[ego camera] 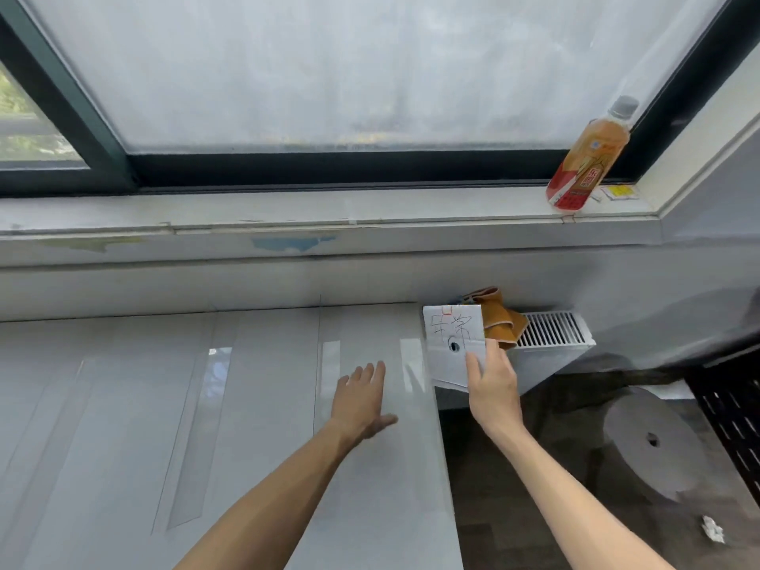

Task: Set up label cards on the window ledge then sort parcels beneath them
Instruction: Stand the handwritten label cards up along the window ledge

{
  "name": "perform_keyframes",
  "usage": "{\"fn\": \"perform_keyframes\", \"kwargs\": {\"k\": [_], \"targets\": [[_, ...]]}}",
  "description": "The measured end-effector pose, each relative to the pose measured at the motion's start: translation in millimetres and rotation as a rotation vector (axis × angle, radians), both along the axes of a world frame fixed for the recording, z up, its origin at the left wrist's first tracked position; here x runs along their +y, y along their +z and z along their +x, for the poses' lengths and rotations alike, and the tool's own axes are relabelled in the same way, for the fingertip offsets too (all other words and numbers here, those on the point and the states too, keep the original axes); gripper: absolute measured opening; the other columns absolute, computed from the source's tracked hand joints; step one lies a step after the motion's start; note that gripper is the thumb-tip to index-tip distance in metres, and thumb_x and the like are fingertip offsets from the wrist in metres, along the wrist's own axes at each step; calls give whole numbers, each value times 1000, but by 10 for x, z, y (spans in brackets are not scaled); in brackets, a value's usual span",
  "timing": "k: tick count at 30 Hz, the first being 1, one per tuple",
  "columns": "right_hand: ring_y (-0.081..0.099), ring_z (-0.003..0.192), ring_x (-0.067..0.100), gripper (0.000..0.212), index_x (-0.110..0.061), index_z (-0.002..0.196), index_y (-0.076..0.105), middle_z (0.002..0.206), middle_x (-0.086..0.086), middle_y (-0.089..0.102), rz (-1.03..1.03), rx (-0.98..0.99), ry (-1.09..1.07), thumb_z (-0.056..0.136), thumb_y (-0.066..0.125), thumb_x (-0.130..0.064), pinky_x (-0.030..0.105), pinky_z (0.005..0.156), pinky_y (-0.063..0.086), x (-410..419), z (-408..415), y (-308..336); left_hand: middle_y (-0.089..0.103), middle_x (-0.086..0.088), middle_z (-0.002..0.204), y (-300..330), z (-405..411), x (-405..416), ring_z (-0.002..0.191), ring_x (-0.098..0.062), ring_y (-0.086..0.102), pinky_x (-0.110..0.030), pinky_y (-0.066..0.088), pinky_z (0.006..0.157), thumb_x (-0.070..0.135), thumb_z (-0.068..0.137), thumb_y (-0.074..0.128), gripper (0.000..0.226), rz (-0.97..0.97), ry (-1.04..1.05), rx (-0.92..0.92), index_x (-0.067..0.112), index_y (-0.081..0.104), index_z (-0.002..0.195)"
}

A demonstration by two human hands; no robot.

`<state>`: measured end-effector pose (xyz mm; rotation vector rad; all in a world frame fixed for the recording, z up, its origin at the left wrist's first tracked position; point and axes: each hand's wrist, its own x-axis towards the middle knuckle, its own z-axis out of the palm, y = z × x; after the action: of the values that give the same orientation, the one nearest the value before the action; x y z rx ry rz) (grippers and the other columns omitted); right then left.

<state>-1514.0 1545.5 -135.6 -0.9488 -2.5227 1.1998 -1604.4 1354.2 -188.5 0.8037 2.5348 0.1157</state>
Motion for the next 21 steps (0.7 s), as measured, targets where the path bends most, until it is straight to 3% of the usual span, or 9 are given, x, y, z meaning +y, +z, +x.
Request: {"fn": "perform_keyframes", "kwargs": {"k": [2,4,10,12,16,18,21], "targets": [[61,92,6,24,-22,124,49,120,-8,56,-101,78,45,102,55,-32,18,60,57,-112,-162,165,45,-10,147,334,-157,-49,129,-30,48,-44,42,102,54,82,73,109,75,85,13,12,5,157],[64,92,6,27,-22,120,49,114,-6,61,-222,130,31,98,63,-30,19,61,56,-261,-333,310,47,-8,144,621,-304,-180,122,-31,53,-43,47,92,48,78,78,119,165,174,17,15,-3,158],[65,87,19,23,-16,103,48,98,6,66,-374,108,84,96,65,-30,25,61,46,-796,-815,543,44,2,143,1079,-440,-944,102,-22,60,-42,57,84,25,70,84,126,430,240,-140,49,-10,151],[62,86,24,21,-16,98,51,94,5,65,-419,98,110,97,63,-33,31,64,46,-1001,-951,604,35,0,144,1156,-424,-1188,109,-28,57,-40,55,86,30,67,87,128,401,239,-101,40,-8,153],[60,80,19,21,-11,100,60,97,5,68,-572,47,158,100,57,-32,37,71,50,-1478,-1274,659,25,-6,148,1286,-511,-1590,110,-32,56,-39,47,79,46,79,76,115,288,339,200,16,-2,157],[64,83,20,17,-12,105,63,101,6,71,-710,28,234,102,55,-27,41,75,56,-1730,-1423,696,28,-7,145,1328,-620,-1818,107,-31,54,-36,42,70,42,84,70,105,319,402,294,13,0,157],[65,78,15,15,-12,103,68,93,1,73,-744,-13,355,102,57,-23,34,72,58,-2028,-1641,765,28,-9,144,1327,-806,-2267,110,-30,50,-31,37,68,34,87,65,99,270,411,351,10,-1,157]]}}
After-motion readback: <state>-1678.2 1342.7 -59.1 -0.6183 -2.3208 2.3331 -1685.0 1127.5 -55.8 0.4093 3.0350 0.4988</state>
